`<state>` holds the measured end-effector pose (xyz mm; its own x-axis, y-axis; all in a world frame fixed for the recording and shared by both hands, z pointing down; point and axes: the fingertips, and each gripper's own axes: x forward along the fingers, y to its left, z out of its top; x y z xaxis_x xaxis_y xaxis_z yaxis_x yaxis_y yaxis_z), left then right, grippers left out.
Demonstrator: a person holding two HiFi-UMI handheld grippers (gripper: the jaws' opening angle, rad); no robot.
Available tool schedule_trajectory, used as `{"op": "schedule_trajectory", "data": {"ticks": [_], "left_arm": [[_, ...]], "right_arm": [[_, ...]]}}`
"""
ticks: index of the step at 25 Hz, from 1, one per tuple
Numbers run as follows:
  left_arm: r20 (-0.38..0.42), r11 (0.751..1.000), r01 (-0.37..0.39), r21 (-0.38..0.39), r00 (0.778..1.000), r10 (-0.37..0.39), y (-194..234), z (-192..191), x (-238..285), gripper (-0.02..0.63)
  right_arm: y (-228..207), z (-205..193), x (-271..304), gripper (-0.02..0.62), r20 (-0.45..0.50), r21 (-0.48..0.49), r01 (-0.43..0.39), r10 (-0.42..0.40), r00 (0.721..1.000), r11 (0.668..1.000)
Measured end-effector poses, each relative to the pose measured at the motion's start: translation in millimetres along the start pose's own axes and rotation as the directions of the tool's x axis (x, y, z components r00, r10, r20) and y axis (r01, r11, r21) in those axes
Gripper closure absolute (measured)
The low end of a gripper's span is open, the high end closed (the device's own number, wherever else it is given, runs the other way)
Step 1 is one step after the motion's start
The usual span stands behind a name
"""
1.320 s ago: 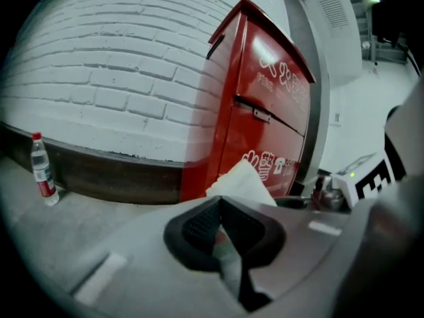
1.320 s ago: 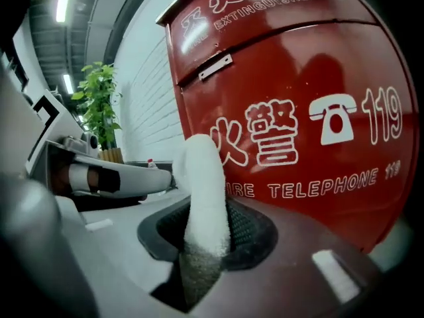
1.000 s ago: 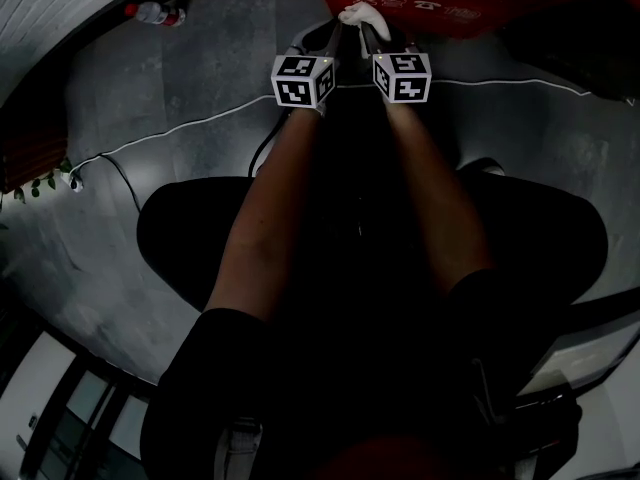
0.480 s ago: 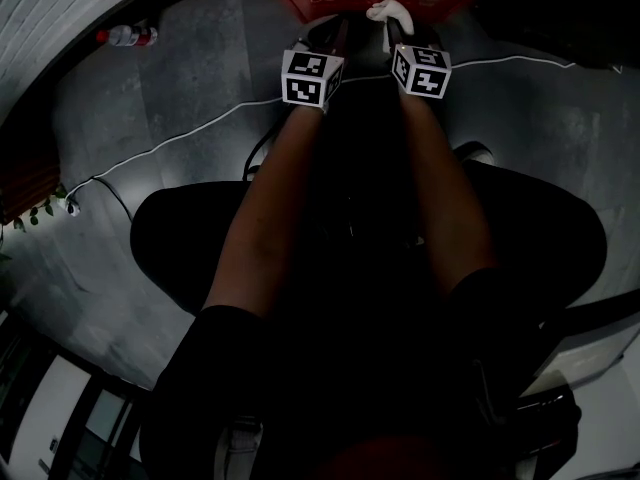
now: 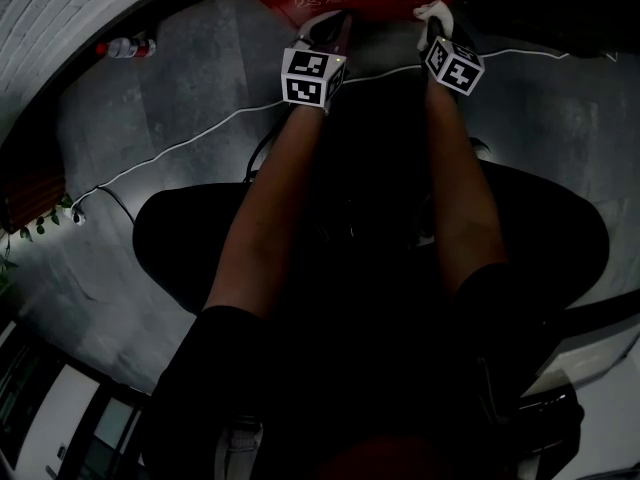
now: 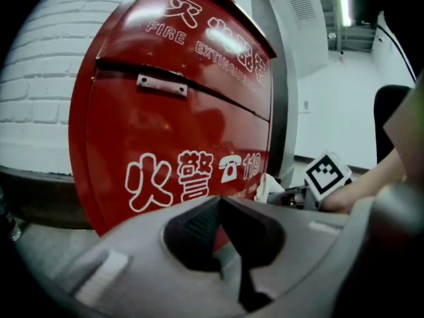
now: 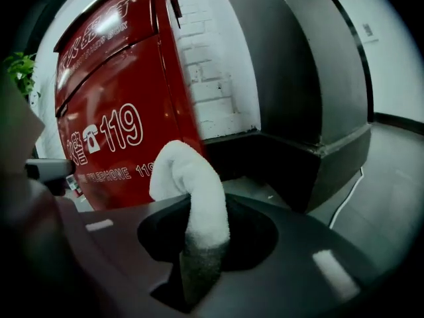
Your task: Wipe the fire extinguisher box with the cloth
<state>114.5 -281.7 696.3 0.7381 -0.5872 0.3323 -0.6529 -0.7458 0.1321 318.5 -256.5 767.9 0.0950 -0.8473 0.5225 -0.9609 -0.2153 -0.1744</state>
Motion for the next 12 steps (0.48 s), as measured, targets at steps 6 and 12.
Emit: {"op": "schedule_trajectory", "data": {"ticks": [6,12], "left_arm": [[0.036,1.0,-0.031,-0.003,0.999,0.031,7.2,20.5,-17.0,0.603],[0.11,0.999,-0.025,-0.024,0.994,0.028,-0.4,69.5,-48.9,0.603]], "right_arm": [[12.5,21.2,-16.4,0.497,0.065,-0.035,-0.034,0.036,0.997,0.999],[57.7,78.5,-60.7,0.495,0.234,-0.081,-0.188,0.202,0.951,0.979]]}}
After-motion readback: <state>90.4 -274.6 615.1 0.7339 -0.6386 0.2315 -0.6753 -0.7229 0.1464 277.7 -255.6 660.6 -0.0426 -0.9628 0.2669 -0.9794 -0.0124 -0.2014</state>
